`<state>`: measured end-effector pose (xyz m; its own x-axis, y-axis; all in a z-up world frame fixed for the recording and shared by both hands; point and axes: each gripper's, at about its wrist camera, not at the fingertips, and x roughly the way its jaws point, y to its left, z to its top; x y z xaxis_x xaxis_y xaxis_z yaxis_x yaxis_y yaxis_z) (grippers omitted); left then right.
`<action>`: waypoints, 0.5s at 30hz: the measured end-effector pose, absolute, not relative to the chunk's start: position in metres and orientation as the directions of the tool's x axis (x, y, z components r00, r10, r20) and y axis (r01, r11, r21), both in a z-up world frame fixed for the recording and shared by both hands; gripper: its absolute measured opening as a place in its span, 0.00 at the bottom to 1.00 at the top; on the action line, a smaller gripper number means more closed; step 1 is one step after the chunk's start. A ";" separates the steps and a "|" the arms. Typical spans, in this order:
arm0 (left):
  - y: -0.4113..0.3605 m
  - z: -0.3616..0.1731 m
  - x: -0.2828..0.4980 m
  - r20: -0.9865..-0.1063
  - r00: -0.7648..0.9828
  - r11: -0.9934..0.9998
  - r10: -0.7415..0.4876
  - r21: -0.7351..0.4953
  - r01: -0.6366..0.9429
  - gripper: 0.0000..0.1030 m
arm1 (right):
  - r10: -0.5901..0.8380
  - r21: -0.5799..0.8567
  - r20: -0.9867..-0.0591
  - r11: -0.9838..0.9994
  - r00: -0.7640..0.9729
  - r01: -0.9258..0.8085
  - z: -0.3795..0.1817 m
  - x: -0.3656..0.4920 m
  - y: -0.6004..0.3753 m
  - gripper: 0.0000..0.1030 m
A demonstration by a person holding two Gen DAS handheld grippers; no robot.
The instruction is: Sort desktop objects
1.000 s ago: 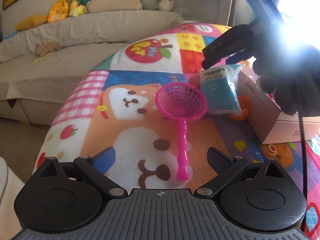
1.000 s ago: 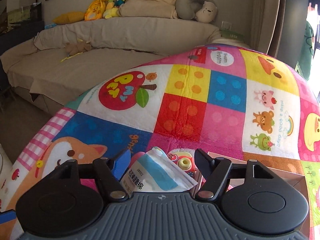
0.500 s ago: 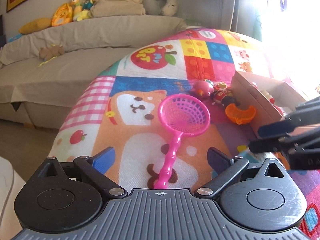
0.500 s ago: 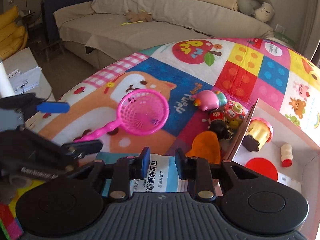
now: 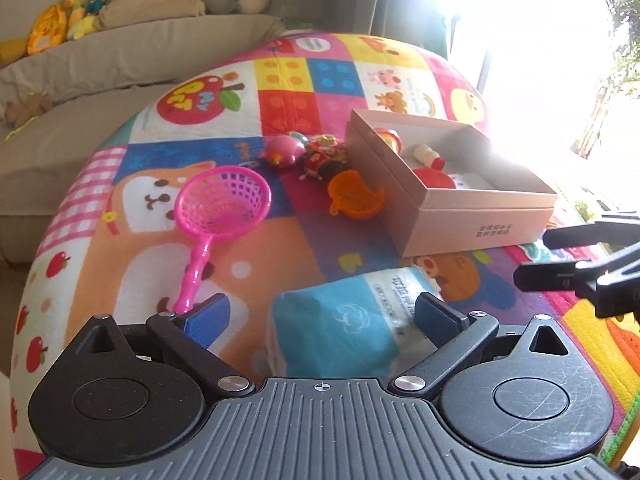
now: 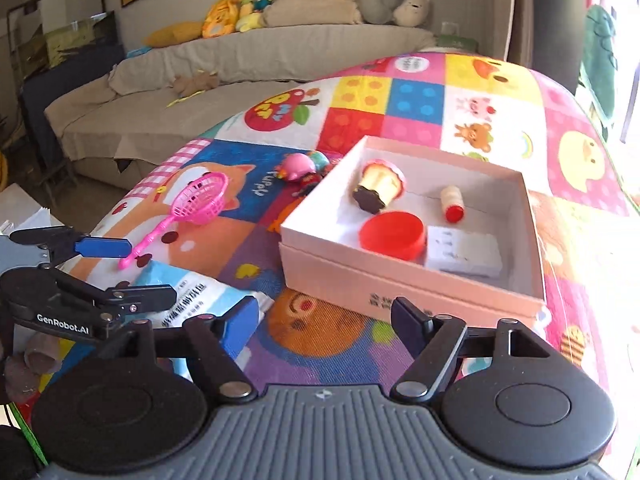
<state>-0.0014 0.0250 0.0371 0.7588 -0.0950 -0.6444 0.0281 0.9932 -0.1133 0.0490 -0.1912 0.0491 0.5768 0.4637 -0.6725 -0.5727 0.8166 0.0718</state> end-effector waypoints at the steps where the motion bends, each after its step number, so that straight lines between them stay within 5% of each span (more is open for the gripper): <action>1: 0.022 0.037 -0.001 -0.652 0.751 0.992 -0.109 -0.121 0.038 0.99 | 0.474 0.095 -0.683 0.813 0.557 -0.575 0.043 0.046 -0.196 0.80; 15: -0.026 0.054 -0.002 -0.691 0.625 0.929 -0.364 -0.314 0.193 0.99 | 0.480 0.077 -0.708 0.782 0.518 -0.619 0.006 0.016 -0.199 0.95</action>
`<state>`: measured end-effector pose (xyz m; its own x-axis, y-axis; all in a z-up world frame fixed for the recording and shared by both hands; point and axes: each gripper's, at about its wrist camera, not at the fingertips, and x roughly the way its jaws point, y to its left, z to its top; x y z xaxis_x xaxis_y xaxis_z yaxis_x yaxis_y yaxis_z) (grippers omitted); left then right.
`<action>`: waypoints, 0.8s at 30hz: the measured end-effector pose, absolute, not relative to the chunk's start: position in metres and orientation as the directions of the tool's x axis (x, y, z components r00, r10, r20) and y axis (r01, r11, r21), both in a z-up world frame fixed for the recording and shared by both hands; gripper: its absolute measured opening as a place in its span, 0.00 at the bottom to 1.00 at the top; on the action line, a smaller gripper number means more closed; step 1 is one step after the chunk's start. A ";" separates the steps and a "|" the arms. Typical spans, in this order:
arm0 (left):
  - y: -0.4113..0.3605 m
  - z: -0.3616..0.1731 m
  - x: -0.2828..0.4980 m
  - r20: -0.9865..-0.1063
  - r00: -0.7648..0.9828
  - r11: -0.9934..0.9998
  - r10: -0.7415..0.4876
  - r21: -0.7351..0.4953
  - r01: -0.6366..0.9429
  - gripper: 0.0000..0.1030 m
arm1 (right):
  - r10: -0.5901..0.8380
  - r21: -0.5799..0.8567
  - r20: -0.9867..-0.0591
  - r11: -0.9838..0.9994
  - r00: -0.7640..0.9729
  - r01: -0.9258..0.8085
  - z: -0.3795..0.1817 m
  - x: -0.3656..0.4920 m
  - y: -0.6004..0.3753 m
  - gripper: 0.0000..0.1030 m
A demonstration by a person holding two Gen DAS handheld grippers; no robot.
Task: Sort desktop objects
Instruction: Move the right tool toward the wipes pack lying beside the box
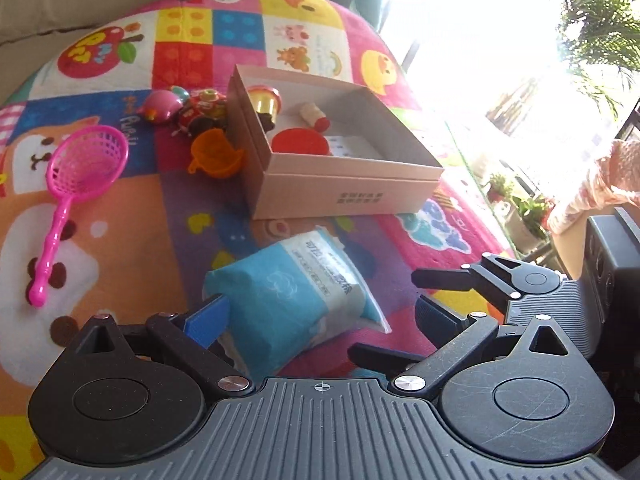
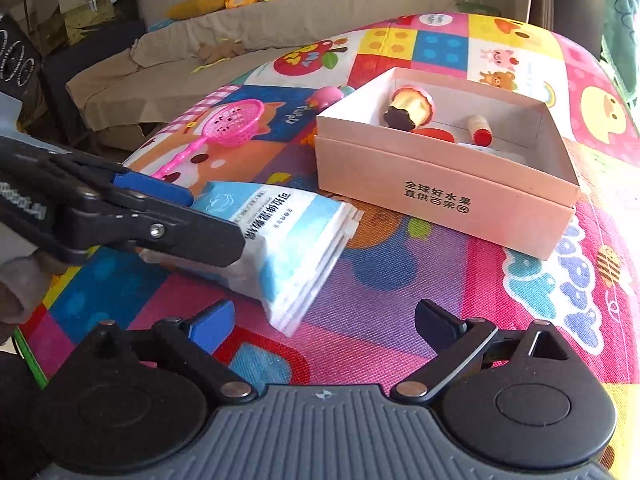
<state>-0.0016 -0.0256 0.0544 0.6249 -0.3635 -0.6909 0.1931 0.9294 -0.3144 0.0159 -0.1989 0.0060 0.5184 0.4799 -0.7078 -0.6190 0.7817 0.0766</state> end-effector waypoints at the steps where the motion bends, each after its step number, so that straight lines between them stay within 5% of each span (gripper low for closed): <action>1: -0.028 0.056 -0.003 -0.691 0.631 0.934 -0.352 -0.298 0.195 0.99 | 0.475 0.080 -0.706 0.790 0.525 -0.608 0.005 0.017 -0.201 0.95; 4: -0.028 0.062 -0.005 -0.693 0.660 0.957 -0.290 -0.224 0.184 0.99 | 0.471 0.088 -0.702 0.802 0.534 -0.591 0.003 0.020 -0.204 0.95; 10: -0.014 0.065 -0.012 -0.606 0.793 0.984 0.059 0.169 0.056 1.00 | 0.394 0.006 -0.689 0.843 0.608 -0.538 0.001 0.028 -0.197 0.95; 16: 0.023 0.057 -0.006 -0.633 0.767 0.992 0.107 0.116 -0.043 1.00 | 0.207 -0.127 -0.626 0.924 0.752 -0.360 0.002 0.044 -0.191 0.97; 24: 0.023 0.041 -0.001 -0.649 0.755 0.995 0.093 0.093 -0.042 1.00 | 0.207 -0.103 -0.651 0.929 0.730 -0.355 0.008 0.036 -0.193 0.97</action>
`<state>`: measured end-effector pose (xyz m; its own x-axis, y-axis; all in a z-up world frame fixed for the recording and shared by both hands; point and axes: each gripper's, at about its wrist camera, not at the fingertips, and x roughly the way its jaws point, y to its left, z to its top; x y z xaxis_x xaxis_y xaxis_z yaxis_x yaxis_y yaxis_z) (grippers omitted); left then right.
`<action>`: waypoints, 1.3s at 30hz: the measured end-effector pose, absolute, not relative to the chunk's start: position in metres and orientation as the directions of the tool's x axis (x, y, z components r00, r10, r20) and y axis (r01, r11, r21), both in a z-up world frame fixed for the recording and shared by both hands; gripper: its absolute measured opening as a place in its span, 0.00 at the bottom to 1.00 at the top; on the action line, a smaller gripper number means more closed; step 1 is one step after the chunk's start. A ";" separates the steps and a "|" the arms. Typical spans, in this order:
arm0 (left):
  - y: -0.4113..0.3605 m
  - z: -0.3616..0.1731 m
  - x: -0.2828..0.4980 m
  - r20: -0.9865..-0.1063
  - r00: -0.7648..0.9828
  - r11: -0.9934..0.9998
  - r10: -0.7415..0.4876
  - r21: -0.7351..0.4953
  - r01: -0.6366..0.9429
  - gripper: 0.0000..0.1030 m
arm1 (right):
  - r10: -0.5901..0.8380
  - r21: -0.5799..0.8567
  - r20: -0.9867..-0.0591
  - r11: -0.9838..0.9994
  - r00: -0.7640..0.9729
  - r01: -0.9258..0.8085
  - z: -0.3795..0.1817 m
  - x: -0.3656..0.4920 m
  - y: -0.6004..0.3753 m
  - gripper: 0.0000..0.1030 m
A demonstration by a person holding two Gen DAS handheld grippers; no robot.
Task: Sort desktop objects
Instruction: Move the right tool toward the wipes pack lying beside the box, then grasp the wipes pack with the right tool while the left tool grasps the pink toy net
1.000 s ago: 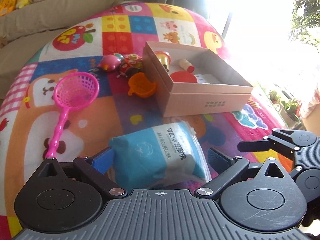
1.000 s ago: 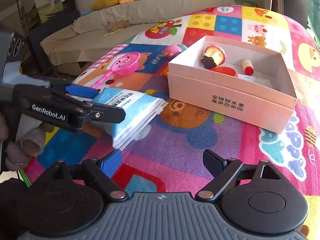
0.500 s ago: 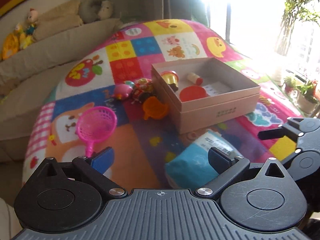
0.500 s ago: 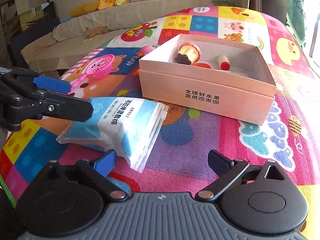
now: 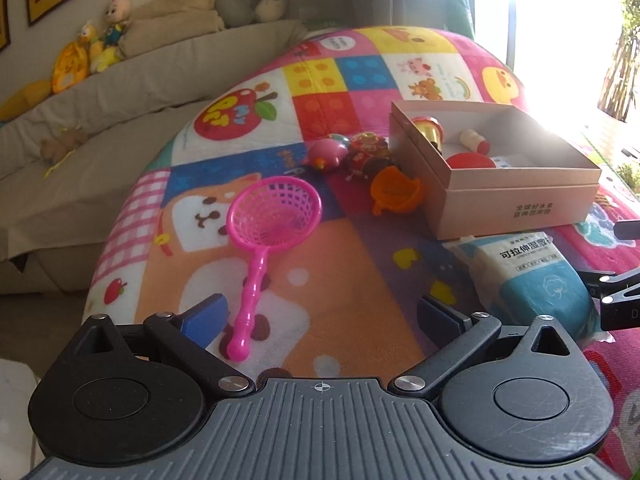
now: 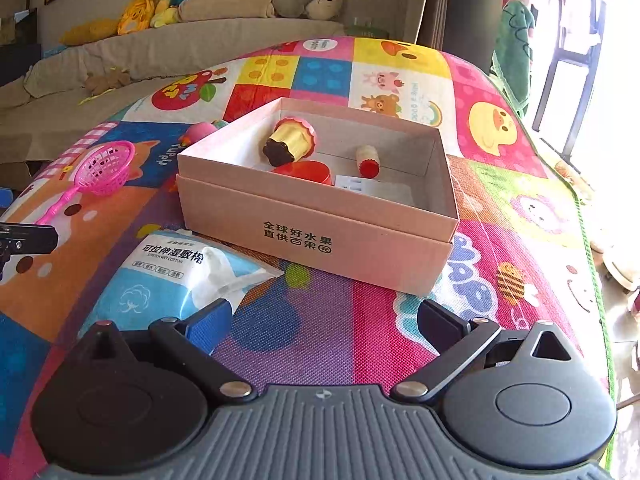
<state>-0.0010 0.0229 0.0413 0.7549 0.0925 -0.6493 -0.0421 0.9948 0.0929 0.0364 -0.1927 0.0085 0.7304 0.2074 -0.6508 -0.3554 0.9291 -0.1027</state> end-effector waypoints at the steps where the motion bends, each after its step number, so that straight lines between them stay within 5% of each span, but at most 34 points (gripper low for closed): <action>1: 0.021 0.040 0.000 -0.654 0.752 0.995 0.088 0.092 -0.036 1.00 | 0.209 -0.100 -0.659 0.928 0.723 -0.359 0.008 0.034 -0.193 0.97; 24: -0.044 0.026 0.025 -0.655 0.749 0.982 -0.097 0.062 0.181 1.00 | 0.130 -0.159 -0.633 0.943 0.763 -0.293 0.014 0.020 -0.218 0.98; 32: 0.018 0.055 0.055 -0.577 0.807 0.990 0.127 0.127 -0.065 1.00 | 0.267 0.000 -0.604 0.942 0.751 -0.336 0.032 0.022 -0.240 1.00; 39: 0.057 0.028 0.110 -0.647 0.734 0.978 0.207 0.150 -0.144 1.00 | 0.419 0.083 -0.626 0.875 0.658 -0.478 0.031 0.027 -0.200 1.00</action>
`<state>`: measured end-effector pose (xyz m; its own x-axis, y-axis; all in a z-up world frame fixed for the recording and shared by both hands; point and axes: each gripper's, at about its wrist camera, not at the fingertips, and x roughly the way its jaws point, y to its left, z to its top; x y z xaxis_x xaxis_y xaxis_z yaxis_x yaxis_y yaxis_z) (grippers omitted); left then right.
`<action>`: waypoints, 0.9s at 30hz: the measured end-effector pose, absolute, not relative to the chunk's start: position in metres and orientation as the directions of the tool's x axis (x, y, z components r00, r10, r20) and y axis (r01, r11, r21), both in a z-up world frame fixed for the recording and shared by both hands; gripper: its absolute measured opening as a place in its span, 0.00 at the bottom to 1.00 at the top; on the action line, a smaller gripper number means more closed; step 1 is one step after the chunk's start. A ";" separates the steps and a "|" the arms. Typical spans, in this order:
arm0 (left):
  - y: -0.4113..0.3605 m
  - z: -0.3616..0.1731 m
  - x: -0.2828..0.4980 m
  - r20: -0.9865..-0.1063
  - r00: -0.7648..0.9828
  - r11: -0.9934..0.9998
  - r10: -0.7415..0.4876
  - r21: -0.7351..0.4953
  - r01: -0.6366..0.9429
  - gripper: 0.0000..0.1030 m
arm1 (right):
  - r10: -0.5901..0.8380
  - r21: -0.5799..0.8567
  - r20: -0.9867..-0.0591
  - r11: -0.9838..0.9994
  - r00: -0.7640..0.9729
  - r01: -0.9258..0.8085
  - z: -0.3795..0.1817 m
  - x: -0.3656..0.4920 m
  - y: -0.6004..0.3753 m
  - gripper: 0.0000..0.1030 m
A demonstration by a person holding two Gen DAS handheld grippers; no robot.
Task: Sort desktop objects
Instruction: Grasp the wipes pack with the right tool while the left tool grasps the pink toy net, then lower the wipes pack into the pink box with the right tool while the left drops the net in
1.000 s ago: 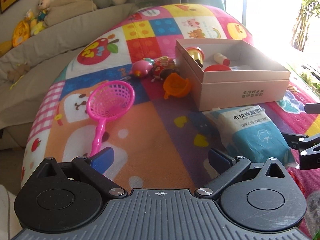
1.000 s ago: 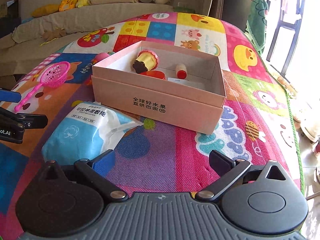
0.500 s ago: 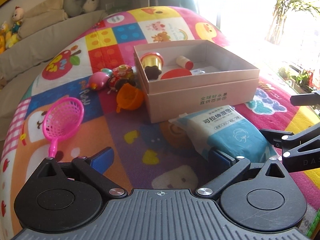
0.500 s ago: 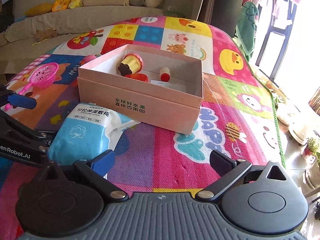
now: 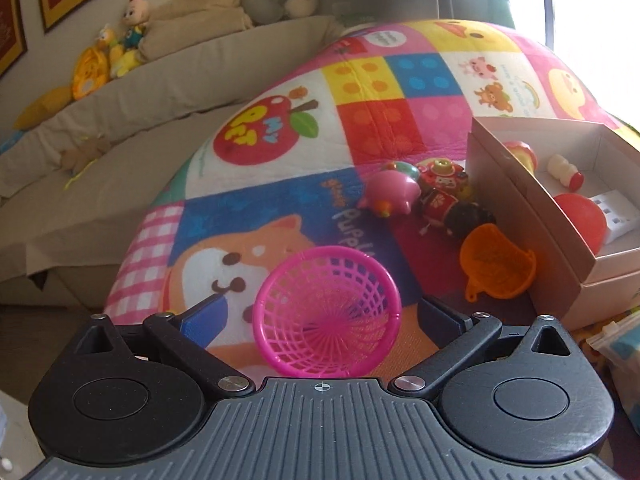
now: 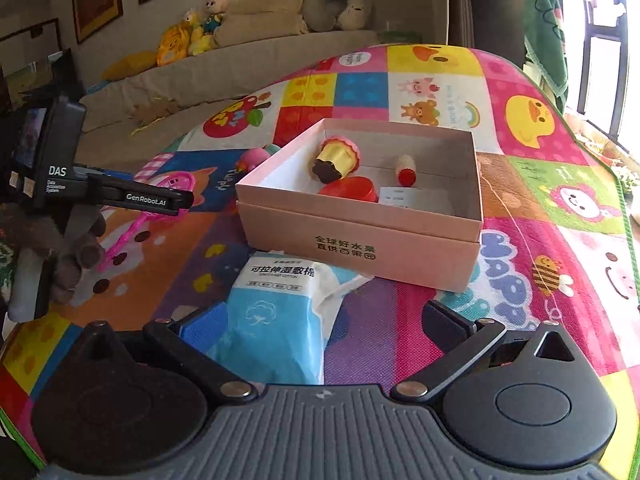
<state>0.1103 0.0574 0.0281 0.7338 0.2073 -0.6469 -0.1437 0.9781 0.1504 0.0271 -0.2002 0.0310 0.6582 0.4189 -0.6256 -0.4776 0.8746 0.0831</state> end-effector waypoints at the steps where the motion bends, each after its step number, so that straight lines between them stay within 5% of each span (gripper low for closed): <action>1: 0.060 0.026 0.111 -0.654 0.731 0.980 0.197 0.137 -0.142 1.00 | 0.419 0.075 -0.628 0.871 0.655 -0.485 0.030 0.029 -0.194 1.00; 6: 0.061 0.019 0.103 -0.639 0.748 0.984 0.179 0.116 -0.136 0.99 | 0.408 0.046 -0.660 0.860 0.631 -0.508 0.021 0.046 -0.172 0.97; 7: 0.062 0.018 0.102 -0.639 0.750 0.985 0.174 0.109 -0.137 0.90 | 0.406 0.043 -0.666 0.858 0.626 -0.511 0.019 0.048 -0.169 0.94; 8: 0.063 0.018 0.101 -0.642 0.747 0.985 0.171 0.104 -0.136 0.83 | 0.404 0.042 -0.678 0.855 0.614 -0.517 0.017 0.052 -0.166 0.86; 12: 0.063 0.019 0.092 -0.643 0.748 0.986 0.165 0.100 -0.131 0.83 | 0.413 0.057 -0.703 0.844 0.579 -0.534 0.014 0.052 -0.165 0.55; 21: 0.018 0.053 0.019 -0.674 0.736 0.994 -0.064 0.025 0.110 0.83 | 0.439 0.044 -0.722 0.800 0.534 -0.598 0.036 0.012 -0.198 0.50; 27: -0.016 0.153 0.004 -0.450 0.871 0.975 -0.199 -0.006 0.221 0.83 | 0.445 0.047 -0.516 0.868 0.732 -0.494 0.131 0.003 -0.257 0.50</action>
<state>0.0042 -0.0161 0.1528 0.8707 -0.1995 -0.4496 0.2206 0.9754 -0.0056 0.0034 -0.2573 0.1313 0.7317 0.4449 -0.5164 -0.4944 0.8680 0.0473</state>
